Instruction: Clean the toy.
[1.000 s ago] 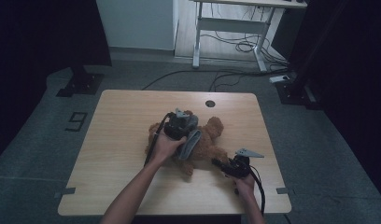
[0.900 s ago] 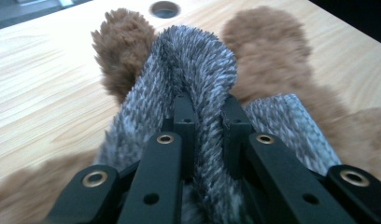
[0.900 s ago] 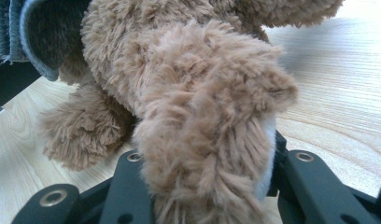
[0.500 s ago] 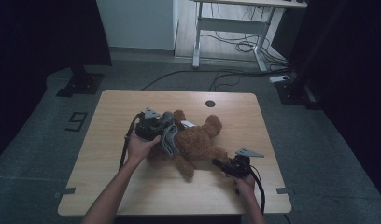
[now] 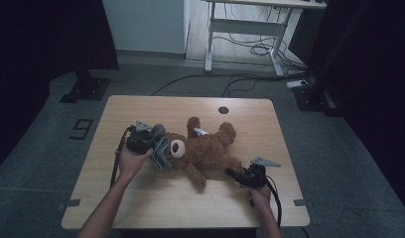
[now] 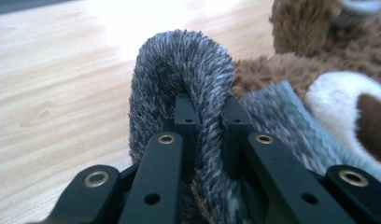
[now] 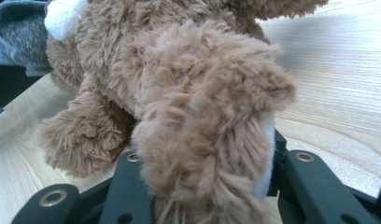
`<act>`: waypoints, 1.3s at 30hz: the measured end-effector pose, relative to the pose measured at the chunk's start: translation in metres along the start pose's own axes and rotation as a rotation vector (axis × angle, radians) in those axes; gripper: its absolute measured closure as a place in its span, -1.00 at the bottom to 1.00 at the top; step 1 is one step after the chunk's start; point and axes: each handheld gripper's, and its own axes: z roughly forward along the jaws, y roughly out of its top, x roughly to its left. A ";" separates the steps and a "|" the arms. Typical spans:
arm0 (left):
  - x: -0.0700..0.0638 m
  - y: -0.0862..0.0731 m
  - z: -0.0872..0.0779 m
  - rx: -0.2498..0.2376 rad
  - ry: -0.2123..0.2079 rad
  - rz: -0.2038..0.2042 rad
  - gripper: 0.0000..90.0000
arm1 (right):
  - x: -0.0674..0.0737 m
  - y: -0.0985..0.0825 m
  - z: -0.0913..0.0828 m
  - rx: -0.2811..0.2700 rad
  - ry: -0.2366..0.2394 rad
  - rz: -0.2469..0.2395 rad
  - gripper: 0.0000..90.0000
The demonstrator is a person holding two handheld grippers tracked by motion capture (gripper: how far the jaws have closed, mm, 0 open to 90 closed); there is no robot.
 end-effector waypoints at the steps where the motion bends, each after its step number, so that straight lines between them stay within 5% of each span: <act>1: -0.007 0.006 -0.004 -0.022 -0.010 0.022 0.79 | 0.000 0.000 0.000 0.000 0.000 0.002 0.35; 8: -0.066 0.049 -0.001 -0.084 -0.104 0.114 0.78 | 0.000 0.000 0.000 -0.001 0.001 0.007 0.35; 14: -0.131 0.075 0.040 -0.026 -0.153 0.248 0.78 | 0.001 -0.001 0.000 0.000 0.002 0.002 0.35; 19: -0.163 0.075 0.079 0.051 -0.178 0.279 0.78 | 0.001 -0.001 0.001 0.001 -0.001 -0.004 0.35; 22: -0.161 0.067 0.091 0.064 -0.181 0.255 0.78 | 0.001 -0.001 0.000 0.007 -0.005 -0.004 0.35; 25: -0.150 0.065 0.086 0.062 -0.191 0.218 0.78 | 0.001 -0.001 0.001 0.011 -0.006 -0.004 0.35; 28: -0.137 0.064 0.076 0.063 -0.144 0.218 0.78 | 0.002 -0.001 0.001 0.017 -0.013 -0.003 0.36; 31: -0.122 0.060 0.068 0.088 -0.034 0.268 0.79 | 0.002 -0.001 0.002 0.015 -0.013 0.000 0.36; 35: -0.094 0.053 0.056 0.092 -0.024 0.215 0.79 | 0.002 -0.001 0.002 0.017 -0.014 0.002 0.36; 39: -0.062 0.045 0.035 0.029 -0.049 0.111 0.79 | 0.004 -0.002 0.001 0.026 -0.015 -0.002 0.36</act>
